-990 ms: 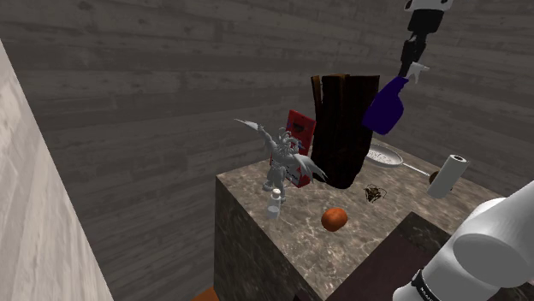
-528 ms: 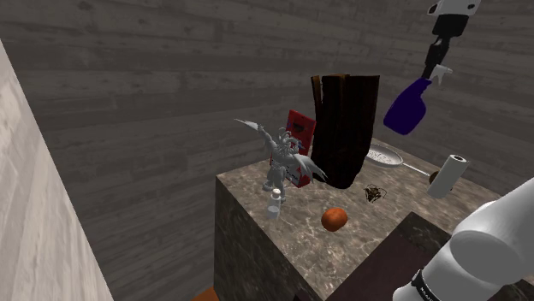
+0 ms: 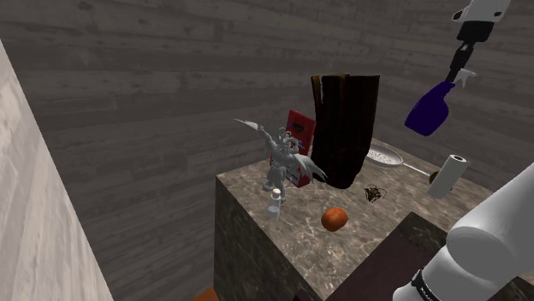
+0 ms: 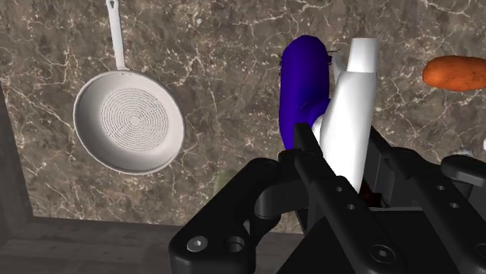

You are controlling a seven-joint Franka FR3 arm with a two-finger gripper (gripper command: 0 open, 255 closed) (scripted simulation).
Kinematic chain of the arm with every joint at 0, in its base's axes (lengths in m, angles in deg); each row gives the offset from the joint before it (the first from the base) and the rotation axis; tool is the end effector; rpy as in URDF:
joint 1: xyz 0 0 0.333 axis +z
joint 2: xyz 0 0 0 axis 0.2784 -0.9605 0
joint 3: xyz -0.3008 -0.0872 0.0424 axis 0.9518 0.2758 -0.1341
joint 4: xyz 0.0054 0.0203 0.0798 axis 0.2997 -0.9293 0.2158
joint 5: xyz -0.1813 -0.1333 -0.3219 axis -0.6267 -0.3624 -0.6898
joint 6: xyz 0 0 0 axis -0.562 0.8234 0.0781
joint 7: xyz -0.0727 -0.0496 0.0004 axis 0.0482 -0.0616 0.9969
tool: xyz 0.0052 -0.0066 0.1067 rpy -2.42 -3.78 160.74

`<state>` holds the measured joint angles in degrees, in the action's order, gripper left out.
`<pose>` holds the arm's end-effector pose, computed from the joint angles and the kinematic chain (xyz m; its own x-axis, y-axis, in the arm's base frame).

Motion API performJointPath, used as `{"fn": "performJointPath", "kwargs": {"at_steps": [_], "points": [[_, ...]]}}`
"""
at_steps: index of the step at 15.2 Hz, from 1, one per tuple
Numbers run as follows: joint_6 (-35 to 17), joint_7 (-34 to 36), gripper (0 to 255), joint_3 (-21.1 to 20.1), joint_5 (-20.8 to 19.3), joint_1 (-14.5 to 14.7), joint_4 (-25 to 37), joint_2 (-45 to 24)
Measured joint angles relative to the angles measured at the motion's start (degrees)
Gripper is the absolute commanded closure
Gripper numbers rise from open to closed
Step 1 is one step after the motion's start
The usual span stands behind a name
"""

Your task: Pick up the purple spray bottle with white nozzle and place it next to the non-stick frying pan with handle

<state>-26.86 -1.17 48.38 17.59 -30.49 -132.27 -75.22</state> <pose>0.2780 -0.3959 0.7331 0.9979 0.0563 -0.0319 0.0564 -0.9984 0.0026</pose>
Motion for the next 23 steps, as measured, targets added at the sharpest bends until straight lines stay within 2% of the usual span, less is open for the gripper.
{"fn": "performJointPath", "kwargs": {"at_steps": [3, 7, 9, 10, 11, 16, 23], "points": [[0.05, -6.17, 255, 4.18, 2.46, -2.58, 3.89, -4.43], [2.29, -15.77, 255, 9.67, 8.91, -8.82, 13.10, -13.56], [3.68, -19.71, 255, 11.26, 12.81, -13.09, 18.05, -18.45], [3.43, -20.50, 255, 11.42, 13.41, -13.83, 18.31, -19.19], [2.91, -20.99, 255, 11.52, 13.50, -14.13, 17.88, -19.33], [-2.78, -19.44, 255, 11.08, 10.26, -11.05, 9.27, -15.35], [-9.59, -17.21, 255, 10.19, 6.77, -8.51, -0.78, -10.77]]}}
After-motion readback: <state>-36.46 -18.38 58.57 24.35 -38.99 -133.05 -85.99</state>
